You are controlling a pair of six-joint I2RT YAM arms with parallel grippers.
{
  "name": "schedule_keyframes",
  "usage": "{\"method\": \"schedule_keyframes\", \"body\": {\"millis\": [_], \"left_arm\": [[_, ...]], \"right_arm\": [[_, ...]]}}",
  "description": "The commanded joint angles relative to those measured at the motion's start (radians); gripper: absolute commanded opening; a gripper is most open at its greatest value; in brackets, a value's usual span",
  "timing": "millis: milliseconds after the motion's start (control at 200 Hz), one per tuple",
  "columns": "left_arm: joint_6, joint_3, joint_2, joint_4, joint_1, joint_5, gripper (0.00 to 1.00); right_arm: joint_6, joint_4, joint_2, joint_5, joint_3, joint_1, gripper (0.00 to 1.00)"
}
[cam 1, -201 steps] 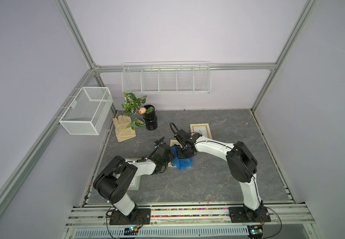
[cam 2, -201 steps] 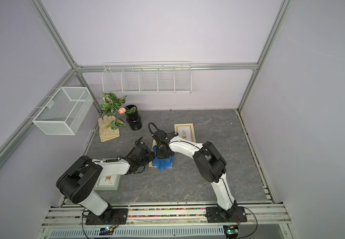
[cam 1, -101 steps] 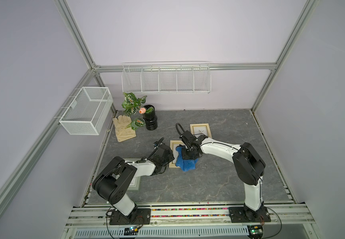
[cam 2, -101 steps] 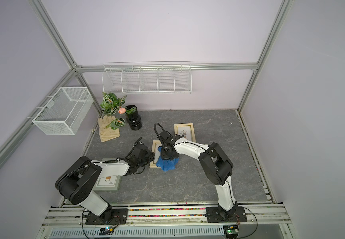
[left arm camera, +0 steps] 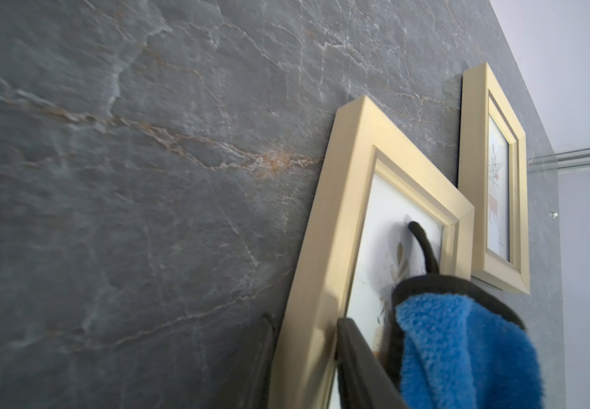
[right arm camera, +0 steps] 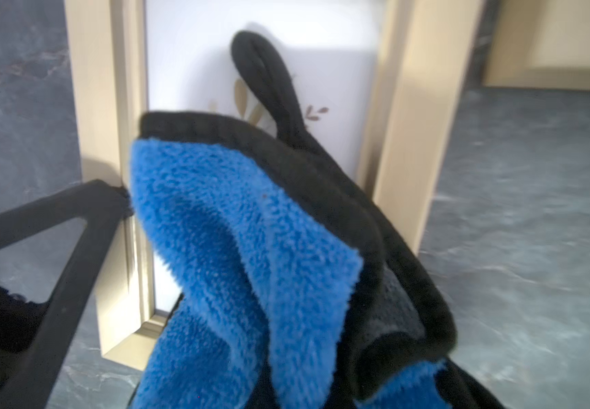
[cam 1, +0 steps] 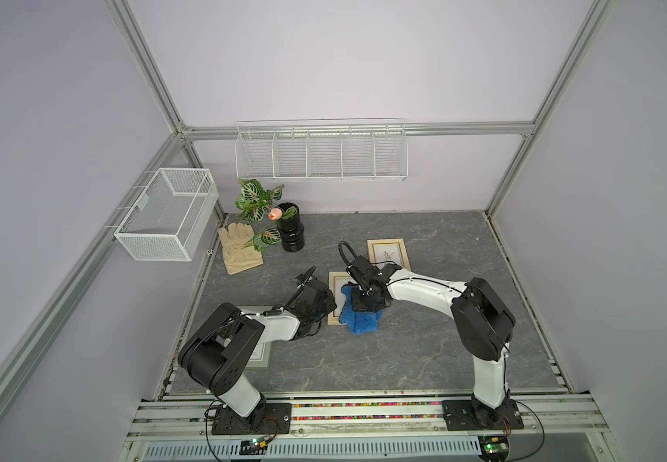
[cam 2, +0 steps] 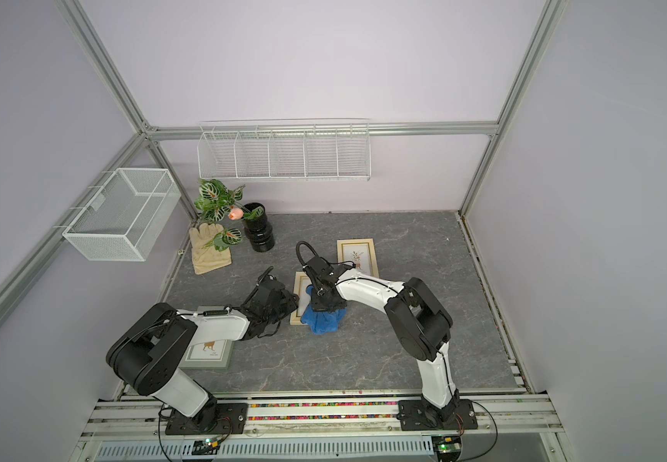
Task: Wipe the picture frame with a cloth
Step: Wipe the dirt from the picture frame.
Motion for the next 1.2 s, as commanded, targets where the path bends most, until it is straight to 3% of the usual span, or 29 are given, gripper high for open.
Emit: {"method": "schedule_keyframes", "body": {"millis": [0,195,460,780,1060,1194], "left_arm": [[-0.038,-0.101,0.101,-0.348,0.003,0.036,0.35],[-0.035,-0.105,0.098,-0.346,0.003,0.036,0.35],[-0.033,-0.097,0.110,-0.347,0.003,0.042,0.35],[-0.036,-0.095,0.115,-0.358,0.002,0.040,0.35],[-0.029,-0.089,0.122,-0.356,0.003,0.041,0.35],[-0.026,-0.088,0.126,-0.357,0.003,0.041,0.35]], "right_arm": [[0.017,-0.030,0.014,-0.006,0.004,0.033,0.08],[0.031,-0.034,0.084,-0.046,0.088,0.060,0.07],[-0.008,-0.049,-0.062,0.084,-0.071,-0.026,0.09],[-0.017,-0.046,0.099,-0.039,0.141,0.046,0.08],[-0.050,-0.071,0.015,0.053,0.027,-0.046,0.09],[-0.086,-0.112,0.069,0.058,0.151,-0.056,0.09]]}}
